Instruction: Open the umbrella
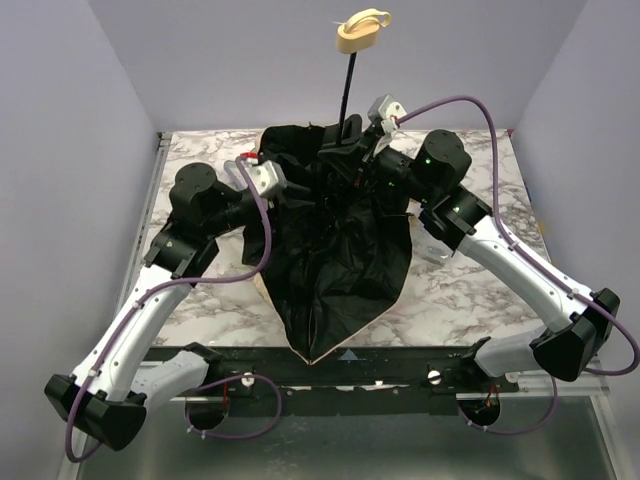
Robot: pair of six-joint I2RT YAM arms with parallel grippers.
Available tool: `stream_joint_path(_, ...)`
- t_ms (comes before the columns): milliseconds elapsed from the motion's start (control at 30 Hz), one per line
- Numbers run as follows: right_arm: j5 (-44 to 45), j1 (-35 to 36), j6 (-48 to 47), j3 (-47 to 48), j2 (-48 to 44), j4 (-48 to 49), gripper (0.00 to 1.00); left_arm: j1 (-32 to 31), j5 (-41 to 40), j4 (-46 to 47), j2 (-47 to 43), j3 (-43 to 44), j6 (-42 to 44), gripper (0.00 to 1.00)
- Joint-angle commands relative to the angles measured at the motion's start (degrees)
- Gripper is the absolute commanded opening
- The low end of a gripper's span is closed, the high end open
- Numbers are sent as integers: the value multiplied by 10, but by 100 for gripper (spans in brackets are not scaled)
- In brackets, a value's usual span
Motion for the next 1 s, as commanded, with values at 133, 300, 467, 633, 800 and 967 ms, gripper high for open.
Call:
stream_joint_path(133,-15,-2,22,24,-25,42,0,6,-139,-5,76,22,-87,28)
stream_joint_path(300,-10,-2,21,32,-32,25,0,46,-237,-37,85,-6,-46,27)
stream_joint_path(467,-18,-2,22,14,-36,15,0,122,-69,8,61,-27,-67,36)
stream_joint_path(633,-63,-2,52,0,-24,-3,0,123,107,167,3,-18,-159,60)
stream_joint_path(800,-111,-2,67,-17,-10,10,0,113,123,215,37,86,-297,63)
stream_joint_path(967,-131,0,71,-26,2,26,0,78,92,224,68,139,-332,71)
